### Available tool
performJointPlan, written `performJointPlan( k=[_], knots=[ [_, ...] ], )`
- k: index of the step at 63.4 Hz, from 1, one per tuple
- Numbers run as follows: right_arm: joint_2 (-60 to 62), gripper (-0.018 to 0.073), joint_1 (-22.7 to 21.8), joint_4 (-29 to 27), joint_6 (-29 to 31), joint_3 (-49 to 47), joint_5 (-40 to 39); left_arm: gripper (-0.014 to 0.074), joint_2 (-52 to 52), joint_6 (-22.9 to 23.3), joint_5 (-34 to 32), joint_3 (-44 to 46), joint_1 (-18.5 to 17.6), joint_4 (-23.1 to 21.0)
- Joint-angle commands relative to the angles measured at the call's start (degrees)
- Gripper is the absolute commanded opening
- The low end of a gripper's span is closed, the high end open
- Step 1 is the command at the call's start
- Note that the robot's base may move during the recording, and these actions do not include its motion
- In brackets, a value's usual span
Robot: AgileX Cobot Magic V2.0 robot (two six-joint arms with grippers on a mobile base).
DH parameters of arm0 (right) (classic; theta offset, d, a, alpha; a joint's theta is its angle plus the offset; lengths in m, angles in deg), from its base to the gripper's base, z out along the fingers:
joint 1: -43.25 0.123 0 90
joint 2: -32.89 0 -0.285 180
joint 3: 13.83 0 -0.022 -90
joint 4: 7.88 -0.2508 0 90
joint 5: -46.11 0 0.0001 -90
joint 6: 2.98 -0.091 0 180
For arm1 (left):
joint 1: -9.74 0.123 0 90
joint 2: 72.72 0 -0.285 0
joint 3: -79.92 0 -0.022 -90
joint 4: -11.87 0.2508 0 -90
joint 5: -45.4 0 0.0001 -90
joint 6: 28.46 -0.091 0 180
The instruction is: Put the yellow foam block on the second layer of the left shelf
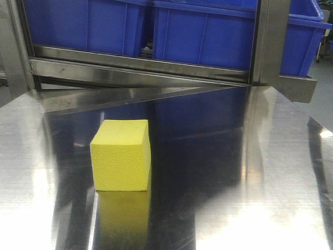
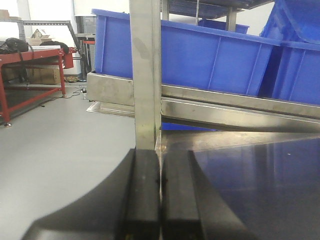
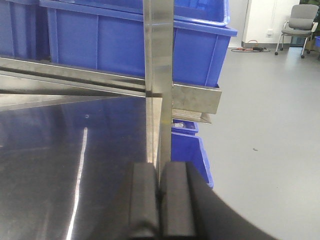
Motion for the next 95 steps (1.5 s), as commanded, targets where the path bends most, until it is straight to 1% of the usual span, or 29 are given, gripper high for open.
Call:
performJointPlan(
  k=[1, 34, 42, 47, 58, 61, 64, 70, 72, 75, 77, 80, 83, 90, 95],
  knots=[
    [1.2, 0.0027, 0.1, 0.1, 0.0, -1.3, -5.3, 0.0124, 1.2, 0.2, -4.7, -1.6, 0.1, -0.3],
    [1.1, 0.0027, 0.1, 0.1, 0.0, -1.3, -5.7, 0.0124, 1.2, 0.2, -4.7, -1.6, 0.1, -0.3],
    [0.2, 0.0027, 0.3, 0.2, 0.0, -2.9, -5.3, 0.0124, 1.2, 0.2, -4.7, -1.6, 0.1, -0.3],
    [-1.7, 0.0027, 0.4, 0.2, 1.3, -5.5, -4.0, 0.0124, 1.2, 0.2, -4.7, -1.6, 0.1, -0.3],
    [-9.0, 0.0027, 0.4, 0.6, 7.4, -12.9, 4.5, 0.0124, 1.2, 0.2, -4.7, -1.6, 0.1, -0.3],
    [-11.0, 0.0027, 0.4, 0.6, 8.1, -13.9, 4.8, 0.0124, 1.2, 0.2, -4.7, -1.6, 0.1, -0.3],
    [-13.3, 0.0027, 0.8, 0.6, 7.9, -14.8, 3.3, 0.0124, 1.2, 0.2, -4.7, -1.6, 0.1, -0.3],
    [-17.8, 0.0027, 3.1, 0.6, 7.1, -15.4, -5.0, 0.0124, 1.2, 0.2, -4.7, -1.6, 0.1, -0.3],
    [-19.3, 0.0027, 4.5, 0.6, 5.4, -15.7, -8.4, 0.0124, 1.2, 0.2, -4.7, -1.6, 0.1, -0.3],
    [-21.2, 0.0027, 6.3, 0.7, 2.0, -16.4, -10.7, 0.0124, 1.2, 0.2, -4.7, -1.6, 0.1, -0.3],
    [-22.9, 0.0027, 8.3, 1.2, -0.1, -17.2, -10.9, 0.0124, 1.2, 0.2, -4.7, -1.6, 0.1, -0.3],
    [-25.6, 0.0027, 10.5, 2.5, -2.0, -18.7, -9.9, 0.0124, 1.2, 0.2, -4.7, -1.6, 0.1, -0.3],
    [-29.0, 0.0027, 12.9, 2.7, -3.3, -20.3, -8.4, 0.0124, 1.2, 0.2, -4.7, -1.6, 0.1, -0.3],
    [-36.4, 0.0027, 18.0, 2.7, -3.6, -23.9, -7.4, 0.0124, 1.2, 0.2, -4.7, -1.6, 0.1, -0.3],
    [-41.4, 0.0044, 21.4, 3.0, -3.6, -26.0, -7.4, 0.0124, 1.2, 0.2, -4.7, -1.6, 0.1, -0.3]
  ],
)
